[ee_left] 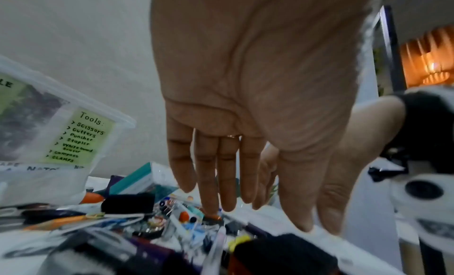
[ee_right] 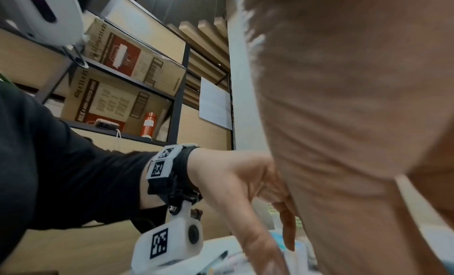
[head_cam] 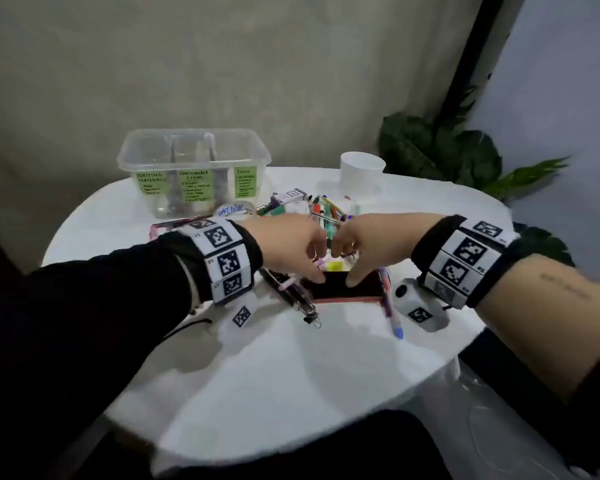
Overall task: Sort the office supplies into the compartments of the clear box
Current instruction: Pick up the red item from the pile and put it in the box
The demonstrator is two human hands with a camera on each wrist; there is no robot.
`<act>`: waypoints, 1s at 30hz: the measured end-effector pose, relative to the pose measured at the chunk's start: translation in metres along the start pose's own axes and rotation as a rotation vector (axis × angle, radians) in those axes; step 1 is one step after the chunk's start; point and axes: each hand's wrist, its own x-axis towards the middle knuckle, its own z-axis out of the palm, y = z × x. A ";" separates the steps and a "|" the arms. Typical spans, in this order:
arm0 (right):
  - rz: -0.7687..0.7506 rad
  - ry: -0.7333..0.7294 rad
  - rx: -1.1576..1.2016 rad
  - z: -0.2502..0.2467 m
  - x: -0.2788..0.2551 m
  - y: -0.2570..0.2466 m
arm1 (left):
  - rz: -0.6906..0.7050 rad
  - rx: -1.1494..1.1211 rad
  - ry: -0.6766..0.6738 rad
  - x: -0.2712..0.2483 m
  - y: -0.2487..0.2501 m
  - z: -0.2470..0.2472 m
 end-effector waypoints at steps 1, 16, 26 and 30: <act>0.030 -0.039 -0.013 0.003 -0.005 -0.003 | -0.015 0.044 -0.037 -0.002 0.006 0.004; 0.068 -0.023 0.147 0.019 0.010 0.020 | -0.103 -0.119 0.004 0.012 0.004 0.014; -0.202 0.150 1.207 -0.046 0.054 0.011 | -0.118 -1.013 0.400 0.029 -0.070 -0.065; -0.289 0.260 1.207 -0.067 0.083 -0.027 | -0.184 -0.963 0.636 0.030 -0.095 -0.085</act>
